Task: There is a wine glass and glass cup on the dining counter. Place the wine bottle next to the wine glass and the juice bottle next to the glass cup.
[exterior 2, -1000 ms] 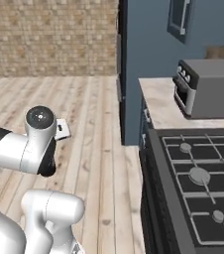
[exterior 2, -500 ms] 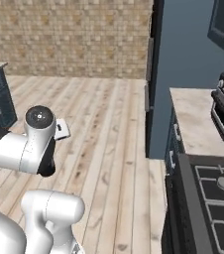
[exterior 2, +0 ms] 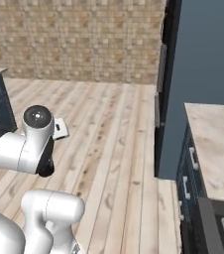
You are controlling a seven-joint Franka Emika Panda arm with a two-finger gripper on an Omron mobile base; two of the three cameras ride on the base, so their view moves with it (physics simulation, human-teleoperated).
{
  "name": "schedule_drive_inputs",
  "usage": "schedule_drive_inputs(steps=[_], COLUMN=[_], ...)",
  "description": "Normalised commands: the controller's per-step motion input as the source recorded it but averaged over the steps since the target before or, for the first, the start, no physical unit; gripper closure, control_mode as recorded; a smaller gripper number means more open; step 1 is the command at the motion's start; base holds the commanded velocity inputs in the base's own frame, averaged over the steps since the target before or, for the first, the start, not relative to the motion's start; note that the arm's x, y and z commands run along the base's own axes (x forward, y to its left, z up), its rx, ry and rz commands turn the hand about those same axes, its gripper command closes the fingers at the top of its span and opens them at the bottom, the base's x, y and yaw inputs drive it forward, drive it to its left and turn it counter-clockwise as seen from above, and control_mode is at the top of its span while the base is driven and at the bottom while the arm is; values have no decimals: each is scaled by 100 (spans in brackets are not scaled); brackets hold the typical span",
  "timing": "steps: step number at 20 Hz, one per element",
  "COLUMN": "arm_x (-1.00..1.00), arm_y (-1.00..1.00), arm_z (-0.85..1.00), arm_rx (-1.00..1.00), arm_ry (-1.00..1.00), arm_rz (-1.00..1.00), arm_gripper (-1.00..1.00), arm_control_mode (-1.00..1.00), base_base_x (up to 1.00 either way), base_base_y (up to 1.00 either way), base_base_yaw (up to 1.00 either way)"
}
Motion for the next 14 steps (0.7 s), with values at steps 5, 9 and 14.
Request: schedule_drive_inputs(steps=[5,9,14], arm_x=[0,0,0], arm_y=[0,0,0], arm_z=[0,0,0], arm_rx=[0,0,0], arm_ry=[0,0,0], arm_rz=[0,0,0], arm_gripper=[100,100,100], arm_control_mode=[100,100,100], base_base_x=[94,94,94], base_base_y=[30,30,30], base_base_yaw=[3,3,3])
